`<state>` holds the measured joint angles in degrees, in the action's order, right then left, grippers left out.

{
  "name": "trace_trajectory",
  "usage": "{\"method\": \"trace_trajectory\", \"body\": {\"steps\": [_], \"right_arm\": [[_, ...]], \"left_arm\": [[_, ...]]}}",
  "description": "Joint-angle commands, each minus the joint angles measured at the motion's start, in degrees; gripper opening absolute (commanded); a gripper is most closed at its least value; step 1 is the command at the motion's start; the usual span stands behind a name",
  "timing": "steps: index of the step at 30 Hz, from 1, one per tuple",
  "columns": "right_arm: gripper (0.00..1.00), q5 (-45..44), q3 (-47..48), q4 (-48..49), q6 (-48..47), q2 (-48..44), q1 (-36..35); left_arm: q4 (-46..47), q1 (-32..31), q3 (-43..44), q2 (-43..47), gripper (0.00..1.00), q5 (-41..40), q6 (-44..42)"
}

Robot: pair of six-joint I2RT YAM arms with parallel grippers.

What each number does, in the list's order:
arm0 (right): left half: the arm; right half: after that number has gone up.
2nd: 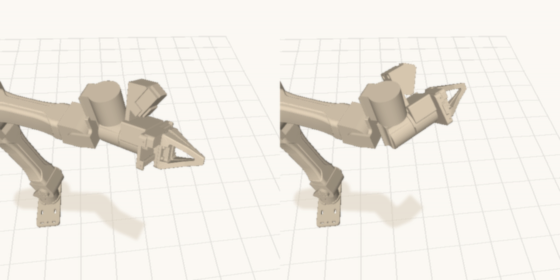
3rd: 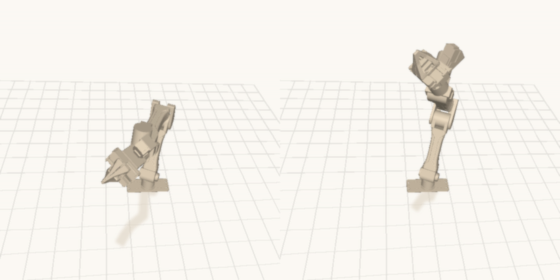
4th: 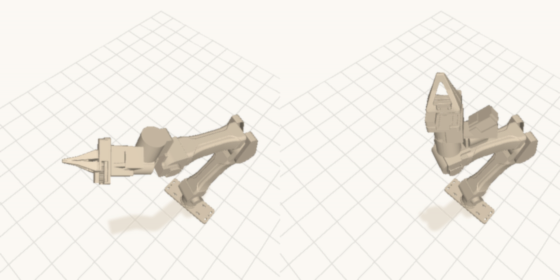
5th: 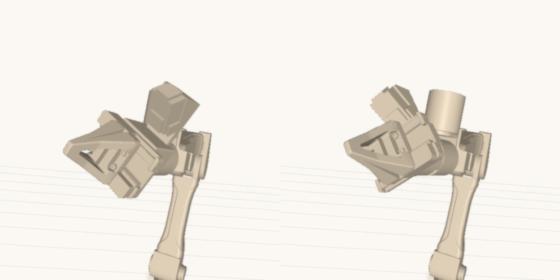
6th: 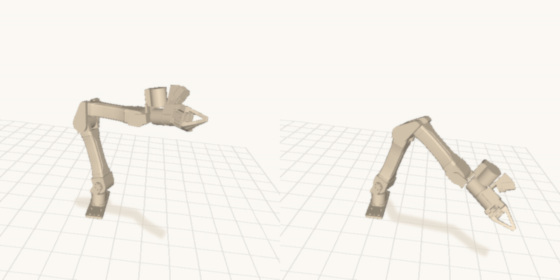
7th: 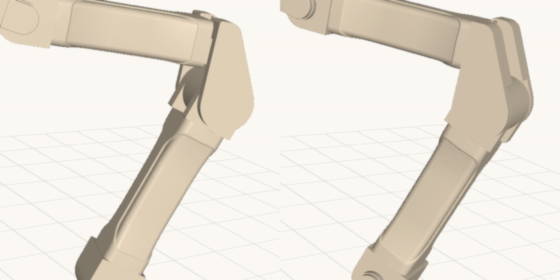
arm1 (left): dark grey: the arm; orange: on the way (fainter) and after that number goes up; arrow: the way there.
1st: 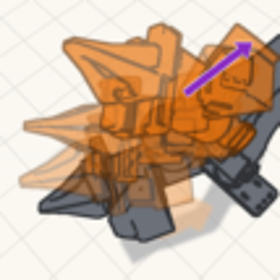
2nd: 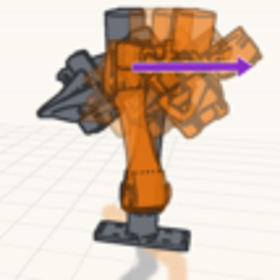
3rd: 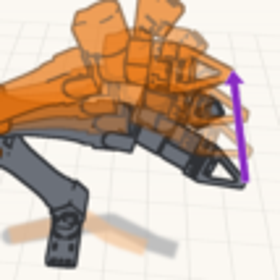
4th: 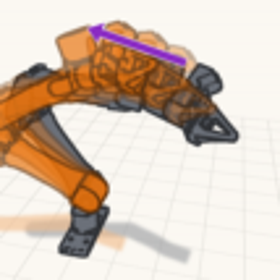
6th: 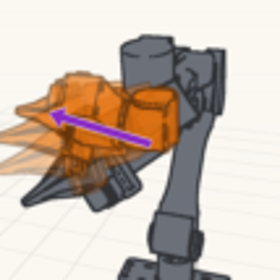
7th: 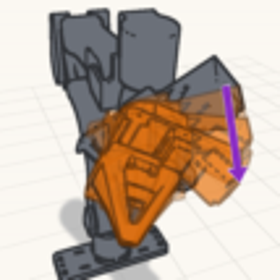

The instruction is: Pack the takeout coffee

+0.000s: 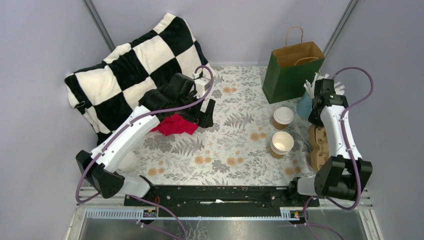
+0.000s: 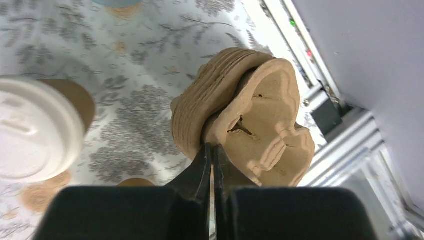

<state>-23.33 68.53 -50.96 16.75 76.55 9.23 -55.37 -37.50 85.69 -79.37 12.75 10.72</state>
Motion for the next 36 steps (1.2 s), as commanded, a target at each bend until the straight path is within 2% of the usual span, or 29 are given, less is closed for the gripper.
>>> {"method": "trace_trajectory", "body": {"steps": [1, 3, 6, 7, 8, 10, 11, 13, 15, 16, 18, 20, 22, 23, 25, 27, 30, 31, 32, 34, 36], "right_arm": [[0.00, -9.4, 4.6, -8.4, 2.1, -1.8, -3.1], [0.00, -14.8, 4.1, -8.4, 1.6, -4.7, -3.9], [0.00, -18.2, -4.7, 0.2, -5.0, -0.5, -3.9], [0.00, -18.1, -1.1, -4.2, -4.0, 2.8, -4.3], [0.00, -19.9, 5.0, -10.4, 0.7, 5.4, -6.0], [0.00, -23.2, 12.6, -15.6, 2.4, 4.5, -12.1], [0.00, -24.1, 13.6, -16.2, 2.5, 4.0, -12.8], [0.00, -26.3, 7.2, -12.5, -0.1, 3.2, -12.8], [0.00, -26.6, 0.5, -8.1, -1.8, 6.5, -12.9], [0.00, -26.8, 3.2, -13.5, 2.9, 9.4, -13.6], [0.00, -28.6, 8.3, -20.6, 7.3, 9.3, -17.8], [0.00, -29.6, 8.0, -20.0, 7.2, 7.8, -18.1], [0.00, -29.6, 3.0, -13.5, 3.0, 7.5, -16.6], [0.00, -30.4, 3.3, -15.4, 3.6, 9.3, -16.1], [0.00, -33.1, 11.0, -26.7, 11.4, 13.9, -17.2], [0.00, -35.4, 16.1, -32.6, 16.7, 15.7, -18.4], [0.00, -38.1, 8.5, -27.2, 18.3, 16.5, -15.2], [0.00, -36.5, 10.6, -31.5, 23.8, 18.1, -13.9], [0.00, -36.5, 12.4, -32.8, 24.2, 18.6, -14.1], [0.00, -35.5, 14.0, -32.7, 25.7, 15.6, -16.0], [0.00, -34.7, 10.0, -28.3, 24.1, 13.9, -15.2]], "left_arm": [[1.5, -0.3, 1.3, 0.5, 0.99, -1.8, -1.0], [1.7, -0.3, 2.0, 0.1, 0.99, -1.5, -1.2], [2.5, -0.5, 0.9, 0.6, 0.99, -1.6, -1.0], [2.5, -0.8, 0.8, 0.8, 0.99, -1.7, -1.0], [2.3, -1.0, 1.0, 0.8, 0.99, -1.9, -1.0], [1.8, -1.0, 2.0, 0.1, 0.99, -1.8, -1.1], [1.9, -1.0, 2.3, -0.2, 0.99, -1.2, -1.1], [2.5, -1.0, 2.2, -0.2, 0.99, -0.4, -1.1], [2.8, -1.0, 1.2, 0.3, 0.99, -0.6, -1.0], [2.6, -1.1, 1.0, 0.6, 0.99, -0.7, -1.1], [1.9, -1.2, 1.2, 0.7, 0.99, -1.4, -1.1], [2.1, -1.2, 1.4, 0.4, 0.99, -1.2, -1.3], [2.5, -1.1, 0.8, 0.7, 0.99, -1.2, -1.3], [2.6, -1.2, 0.3, 1.1, 0.99, -1.3, -1.3], [2.3, -1.3, 0.0, 1.3, 0.99, -1.9, -1.4], [2.2, -1.3, 0.3, 1.1, 0.99, -1.9, -1.5], [2.6, -1.3, 0.1, 1.2, 0.99, -1.8, -1.7], [2.6, -1.4, -0.2, 1.4, 0.99, -1.8, -1.7], [2.5, -1.3, -0.5, 1.6, 0.99, -2.3, -1.8], [1.9, -1.3, -0.3, 1.6, 0.99, -2.6, -1.7], [2.1, -1.3, 0.1, 1.5, 0.99, -2.0, -1.8]]}}
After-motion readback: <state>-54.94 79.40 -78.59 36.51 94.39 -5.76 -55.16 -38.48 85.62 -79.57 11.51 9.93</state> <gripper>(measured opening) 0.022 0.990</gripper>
